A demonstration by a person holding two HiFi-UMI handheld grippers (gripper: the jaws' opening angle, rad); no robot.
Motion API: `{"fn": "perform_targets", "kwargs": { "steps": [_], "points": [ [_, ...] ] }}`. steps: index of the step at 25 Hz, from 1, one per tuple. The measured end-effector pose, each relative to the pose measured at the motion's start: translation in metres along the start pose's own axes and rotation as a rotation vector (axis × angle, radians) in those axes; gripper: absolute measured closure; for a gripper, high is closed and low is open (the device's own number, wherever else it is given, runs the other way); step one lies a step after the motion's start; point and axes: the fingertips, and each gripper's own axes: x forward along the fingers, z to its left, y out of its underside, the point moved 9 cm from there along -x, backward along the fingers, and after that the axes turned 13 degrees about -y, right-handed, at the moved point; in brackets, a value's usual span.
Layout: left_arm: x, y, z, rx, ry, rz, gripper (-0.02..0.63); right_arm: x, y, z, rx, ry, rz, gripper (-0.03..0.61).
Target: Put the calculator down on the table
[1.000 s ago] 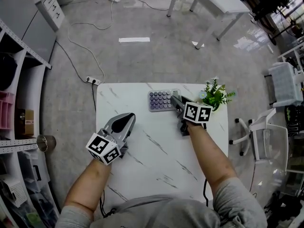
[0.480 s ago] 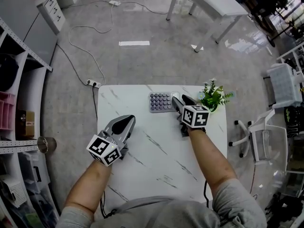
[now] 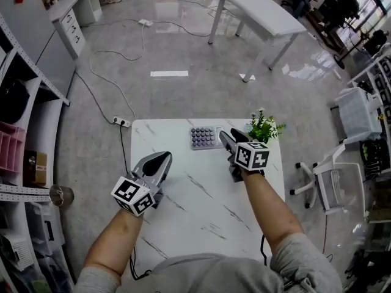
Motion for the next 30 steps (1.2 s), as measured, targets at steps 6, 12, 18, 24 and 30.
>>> {"fn": "perform_targets", "kwargs": {
  "steps": [6, 12, 18, 24, 30],
  "points": [
    [-0.049, -0.043, -0.017, 0.029, 0.001, -0.040, 0.552, -0.047, -0.024, 0.055, -0.049, -0.069, -0.056, 0.376],
    [-0.102, -0.082, -0.038, 0.056, 0.024, -0.064, 0.552, -0.109, -0.045, 0.110, -0.100, -0.101, -0.134, 0.434],
    [-0.150, -0.112, -0.068, 0.076, 0.028, -0.074, 0.552, -0.170, -0.051, 0.156, -0.164, -0.168, -0.189, 0.481],
    [-0.178, -0.122, -0.139, 0.116, -0.015, -0.107, 0.552, -0.248, -0.048, 0.163, -0.243, -0.257, -0.212, 0.527],
    [-0.195, -0.115, -0.218, 0.102, -0.085, -0.153, 0.552, -0.316, -0.041, 0.156, -0.288, -0.349, -0.209, 0.574]
  ]
}}
